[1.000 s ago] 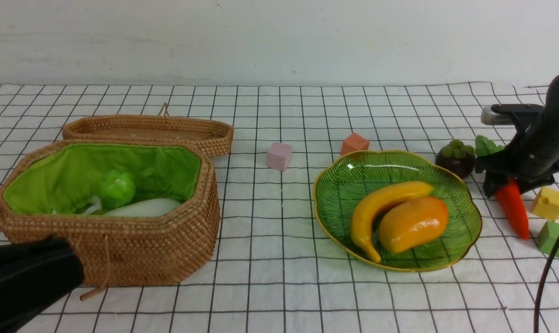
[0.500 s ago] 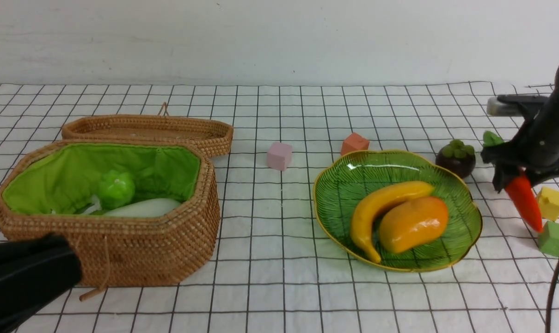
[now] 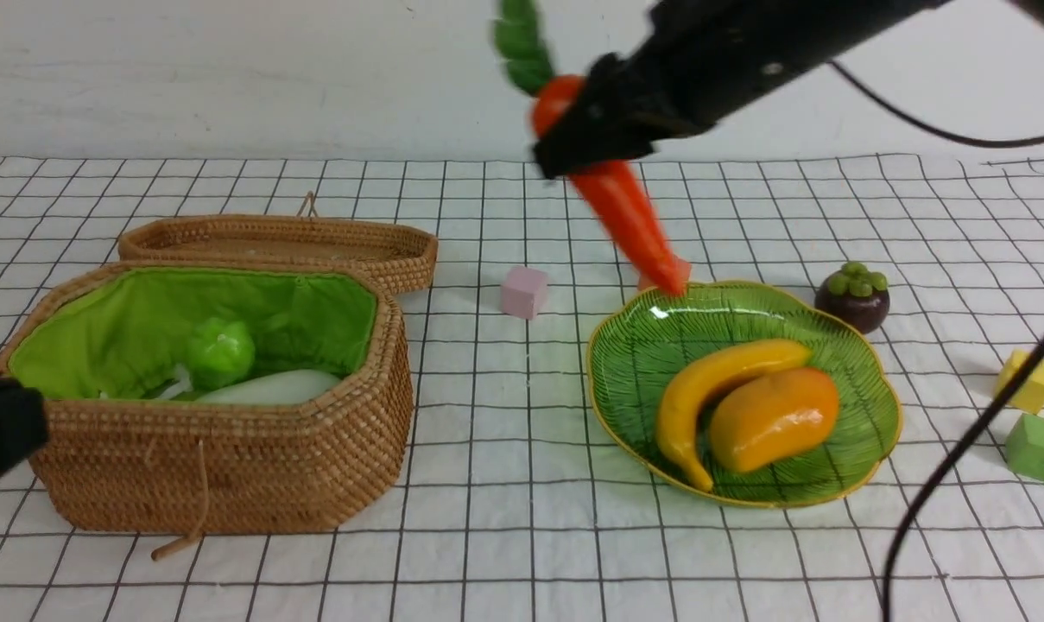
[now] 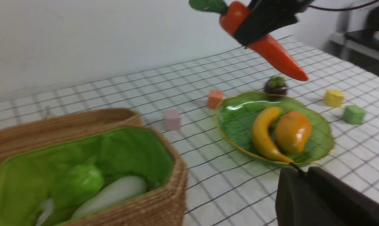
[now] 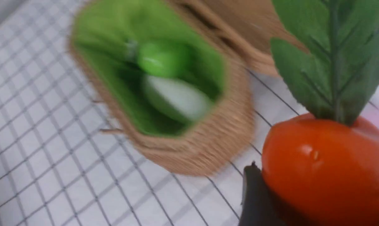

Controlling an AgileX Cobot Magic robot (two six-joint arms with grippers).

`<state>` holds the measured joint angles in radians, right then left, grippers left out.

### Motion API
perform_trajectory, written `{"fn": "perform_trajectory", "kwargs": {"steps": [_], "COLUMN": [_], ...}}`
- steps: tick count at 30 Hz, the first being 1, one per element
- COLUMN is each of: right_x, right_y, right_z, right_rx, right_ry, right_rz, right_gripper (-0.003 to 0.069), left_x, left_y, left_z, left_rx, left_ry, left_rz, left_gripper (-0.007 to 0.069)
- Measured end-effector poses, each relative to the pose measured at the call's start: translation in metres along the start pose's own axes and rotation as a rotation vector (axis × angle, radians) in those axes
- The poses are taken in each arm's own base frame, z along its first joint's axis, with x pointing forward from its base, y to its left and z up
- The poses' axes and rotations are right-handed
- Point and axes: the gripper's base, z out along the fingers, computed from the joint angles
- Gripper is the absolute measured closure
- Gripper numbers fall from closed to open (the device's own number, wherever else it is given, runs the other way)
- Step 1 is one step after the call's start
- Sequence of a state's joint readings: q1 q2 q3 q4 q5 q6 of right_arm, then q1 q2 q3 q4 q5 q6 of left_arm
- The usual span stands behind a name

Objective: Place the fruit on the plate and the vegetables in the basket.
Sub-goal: Use the right arm to grab a carrot and put it into the left basket

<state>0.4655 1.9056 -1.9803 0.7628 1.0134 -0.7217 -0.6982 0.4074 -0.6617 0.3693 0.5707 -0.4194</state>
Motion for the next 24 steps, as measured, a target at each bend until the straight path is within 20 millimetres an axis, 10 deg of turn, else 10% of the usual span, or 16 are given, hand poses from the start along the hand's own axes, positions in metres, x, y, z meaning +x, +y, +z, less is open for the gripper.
{"fn": "perform_trajectory", "kwargs": {"steps": [6,12,19,24], "right_x": [-0.011,0.005,0.025,0.025], "right_y": [0.059,0.07,0.064,0.059], "right_z": [0.087,0.154,0.191,0.192], "right_rx": [-0.044,0.071,0.127,0.15], "right_ry": [-0.184,-0.286,-0.305,-0.318], "right_rz": [-0.202,-0.32,-0.334,-0.303], "right_gripper": [0.0277,0.0277,0.027,0.009], "left_x": [0.004,0.003,0.003,0.003], "left_y": [0.019,0.022,0.022,0.022], "left_z": [-0.002,-0.003,-0.003,-0.003], "left_rx": [-0.215,-0.243,-0.244,-0.245], "left_ry": [0.02,0.01,0.008,0.008], "left_rz": [-0.19,-0.209,-0.21,-0.209], "left_gripper": [0.0586,0.0585,0.0585,0.0585]}}
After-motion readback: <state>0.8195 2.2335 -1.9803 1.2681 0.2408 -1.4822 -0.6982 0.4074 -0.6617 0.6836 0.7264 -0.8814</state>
